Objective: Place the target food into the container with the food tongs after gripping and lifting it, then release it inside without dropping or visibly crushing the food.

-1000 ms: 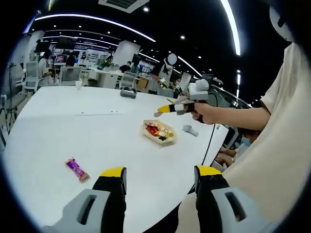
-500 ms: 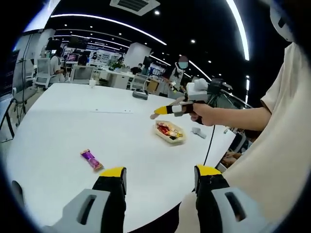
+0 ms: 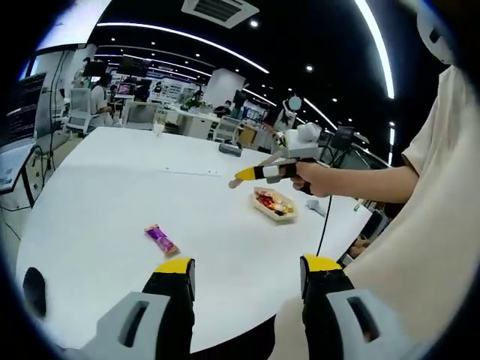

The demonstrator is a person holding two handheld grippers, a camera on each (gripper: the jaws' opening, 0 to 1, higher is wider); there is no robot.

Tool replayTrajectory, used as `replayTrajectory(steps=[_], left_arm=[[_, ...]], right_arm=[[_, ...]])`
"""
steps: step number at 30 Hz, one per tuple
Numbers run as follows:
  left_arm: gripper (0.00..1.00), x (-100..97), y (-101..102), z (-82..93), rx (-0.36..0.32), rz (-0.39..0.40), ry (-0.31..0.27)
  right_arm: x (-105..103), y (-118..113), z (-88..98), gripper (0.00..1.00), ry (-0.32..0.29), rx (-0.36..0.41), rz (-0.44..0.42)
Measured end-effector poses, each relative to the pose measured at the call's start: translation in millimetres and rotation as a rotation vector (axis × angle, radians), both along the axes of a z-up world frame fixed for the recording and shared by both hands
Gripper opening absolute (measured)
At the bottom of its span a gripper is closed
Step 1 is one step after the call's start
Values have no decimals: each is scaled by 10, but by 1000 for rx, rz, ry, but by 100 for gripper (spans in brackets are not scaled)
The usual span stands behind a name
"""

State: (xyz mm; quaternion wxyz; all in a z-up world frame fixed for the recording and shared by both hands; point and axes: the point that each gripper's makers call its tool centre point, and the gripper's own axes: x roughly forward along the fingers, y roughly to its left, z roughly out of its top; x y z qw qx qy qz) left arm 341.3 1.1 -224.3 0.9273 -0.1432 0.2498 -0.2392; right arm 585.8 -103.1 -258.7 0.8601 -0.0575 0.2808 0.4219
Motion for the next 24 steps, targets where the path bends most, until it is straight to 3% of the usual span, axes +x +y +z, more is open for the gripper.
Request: replayTrajectory(steps=[8,15,24], left_arm=[[56,-72,160,-23,-9,31,0],[56,-148,234,-111,-14,13,30],[56,-188,472,-130,-20,46,31]], right_arm=[[-143,302,-189,26,34,-12,45],[-359,670,-406,26,82,-24,103],[-502,1056,-531,26,118,-27,145]])
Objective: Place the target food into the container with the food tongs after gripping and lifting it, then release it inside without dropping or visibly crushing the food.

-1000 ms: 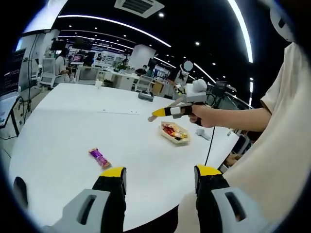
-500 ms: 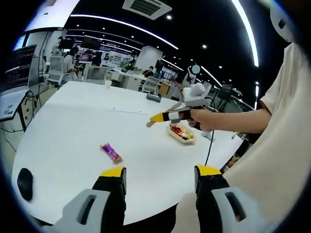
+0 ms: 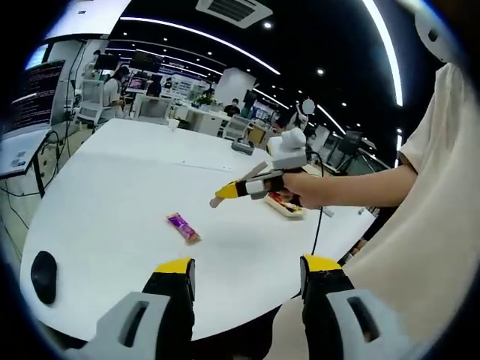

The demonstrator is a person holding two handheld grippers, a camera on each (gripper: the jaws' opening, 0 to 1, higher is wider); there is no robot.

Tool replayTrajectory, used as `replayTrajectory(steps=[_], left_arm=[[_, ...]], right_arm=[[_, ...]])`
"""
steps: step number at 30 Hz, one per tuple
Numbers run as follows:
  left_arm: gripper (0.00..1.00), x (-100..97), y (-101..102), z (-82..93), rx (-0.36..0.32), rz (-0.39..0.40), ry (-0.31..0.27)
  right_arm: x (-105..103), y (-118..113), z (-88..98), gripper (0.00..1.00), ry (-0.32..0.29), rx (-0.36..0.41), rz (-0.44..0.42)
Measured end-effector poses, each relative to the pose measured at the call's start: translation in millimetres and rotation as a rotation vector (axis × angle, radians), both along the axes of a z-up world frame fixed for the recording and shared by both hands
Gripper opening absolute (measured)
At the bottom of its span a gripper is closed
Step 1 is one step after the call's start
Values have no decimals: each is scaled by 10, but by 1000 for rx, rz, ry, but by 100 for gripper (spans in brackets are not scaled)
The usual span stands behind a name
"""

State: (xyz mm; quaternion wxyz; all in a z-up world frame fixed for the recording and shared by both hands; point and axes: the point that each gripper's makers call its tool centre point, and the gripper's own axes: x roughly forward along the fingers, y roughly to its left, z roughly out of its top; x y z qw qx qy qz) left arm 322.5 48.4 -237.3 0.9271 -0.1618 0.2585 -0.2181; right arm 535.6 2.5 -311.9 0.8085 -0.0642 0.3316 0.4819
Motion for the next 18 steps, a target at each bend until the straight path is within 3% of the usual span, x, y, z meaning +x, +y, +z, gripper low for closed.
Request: replayTrajectory(steps=[9,18], left_arm=[[56,-65,221,-27,0,36,2],[56,-272,532,-43,8,133,11]], right_arm=[[-108,285,-162,26,18,-30,46],[-145,525,-329,26,26,-66,71]])
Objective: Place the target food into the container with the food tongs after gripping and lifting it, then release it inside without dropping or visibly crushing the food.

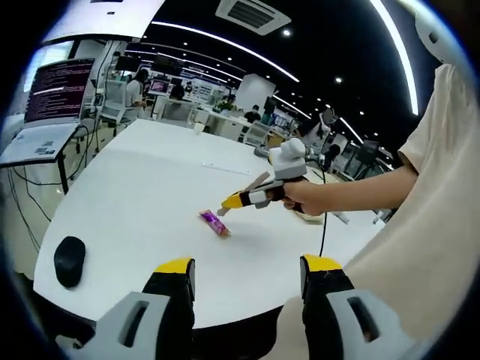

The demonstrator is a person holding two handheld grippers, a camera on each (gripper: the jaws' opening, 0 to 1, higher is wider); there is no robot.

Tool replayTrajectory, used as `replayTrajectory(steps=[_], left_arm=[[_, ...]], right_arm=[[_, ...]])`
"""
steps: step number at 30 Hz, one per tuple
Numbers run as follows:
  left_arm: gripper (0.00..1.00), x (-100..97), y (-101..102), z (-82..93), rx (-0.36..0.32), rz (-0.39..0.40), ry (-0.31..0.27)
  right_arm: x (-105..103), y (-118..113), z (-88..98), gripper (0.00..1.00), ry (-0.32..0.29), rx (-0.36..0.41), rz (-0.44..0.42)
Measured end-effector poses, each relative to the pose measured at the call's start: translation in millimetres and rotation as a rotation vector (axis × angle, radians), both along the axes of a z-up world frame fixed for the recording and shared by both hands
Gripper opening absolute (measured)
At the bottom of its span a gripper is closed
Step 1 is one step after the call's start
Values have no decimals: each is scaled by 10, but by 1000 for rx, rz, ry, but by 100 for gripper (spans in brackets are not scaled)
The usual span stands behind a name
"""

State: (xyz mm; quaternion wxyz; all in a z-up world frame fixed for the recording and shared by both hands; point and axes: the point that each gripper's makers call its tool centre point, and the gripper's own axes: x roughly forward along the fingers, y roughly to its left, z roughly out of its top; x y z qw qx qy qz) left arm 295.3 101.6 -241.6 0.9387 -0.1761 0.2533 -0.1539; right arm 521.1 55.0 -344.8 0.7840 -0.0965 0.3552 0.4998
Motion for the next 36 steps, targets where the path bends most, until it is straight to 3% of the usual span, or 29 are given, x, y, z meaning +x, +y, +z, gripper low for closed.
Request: replayTrajectory(steps=[17,26,36], left_arm=[[56,-57,58,-78,-17,42,27],[56,-64,67,-105,-20,53,42],[56,3,48,-69,-13,52,30]], right_arm=[[95,52,-386,26,-5,-90,14],[97,53,-423,25,-8,-101,29],[40,38,-427,22,-64,-123,73]])
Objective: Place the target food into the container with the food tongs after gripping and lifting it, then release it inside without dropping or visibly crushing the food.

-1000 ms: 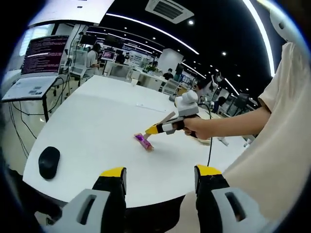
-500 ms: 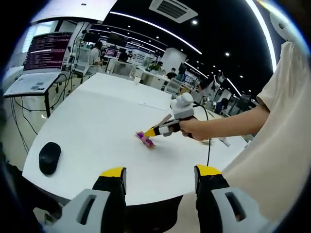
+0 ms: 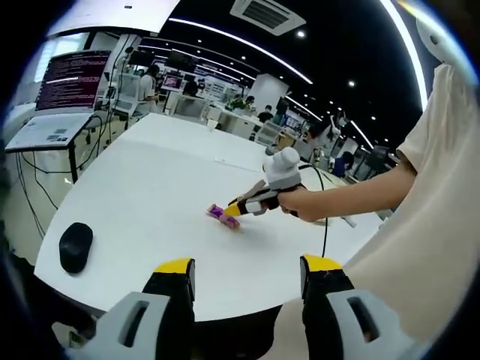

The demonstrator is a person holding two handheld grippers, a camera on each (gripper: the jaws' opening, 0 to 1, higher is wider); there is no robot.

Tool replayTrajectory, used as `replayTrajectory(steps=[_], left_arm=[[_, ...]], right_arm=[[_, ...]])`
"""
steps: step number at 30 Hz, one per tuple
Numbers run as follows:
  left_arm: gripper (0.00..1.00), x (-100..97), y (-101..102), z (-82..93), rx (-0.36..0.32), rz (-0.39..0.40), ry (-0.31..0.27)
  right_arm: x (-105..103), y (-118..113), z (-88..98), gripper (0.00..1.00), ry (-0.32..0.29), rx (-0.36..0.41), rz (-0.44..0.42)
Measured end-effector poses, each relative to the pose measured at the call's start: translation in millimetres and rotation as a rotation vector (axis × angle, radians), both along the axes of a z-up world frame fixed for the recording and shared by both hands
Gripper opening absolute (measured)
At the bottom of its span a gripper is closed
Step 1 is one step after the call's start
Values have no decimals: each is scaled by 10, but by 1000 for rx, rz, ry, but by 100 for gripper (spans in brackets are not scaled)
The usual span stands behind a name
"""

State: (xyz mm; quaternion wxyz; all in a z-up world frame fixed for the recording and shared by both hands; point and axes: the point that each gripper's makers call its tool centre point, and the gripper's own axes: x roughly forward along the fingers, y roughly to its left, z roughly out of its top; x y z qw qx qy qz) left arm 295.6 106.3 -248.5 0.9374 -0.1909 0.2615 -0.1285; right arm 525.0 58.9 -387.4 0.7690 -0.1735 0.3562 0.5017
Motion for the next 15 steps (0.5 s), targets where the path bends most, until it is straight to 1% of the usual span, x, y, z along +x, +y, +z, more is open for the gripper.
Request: replayTrajectory(steps=[6,8,9,11,12,15], left_arm=[[56,-14,-30,12,0,0,-3],[56,-17,-52,14,-1,0,-3],[56,-16,-64,15,0,-2,-4],[56,-10,-97,23,-2,-7,-7],[56,-3,-117,27,-2,-11,-9],[56,18,-167,37,-4,-23,-14]], right_arm=[[-67,-13,32,19,29,10,26],[-61,-32,71,19,16,15,24],[-70,-32,88,19,34,27,19],[-68,-65,160,20,29,41,10],[-71,-65,191,20,38,55,5],[-71,-105,335,20,27,83,1]])
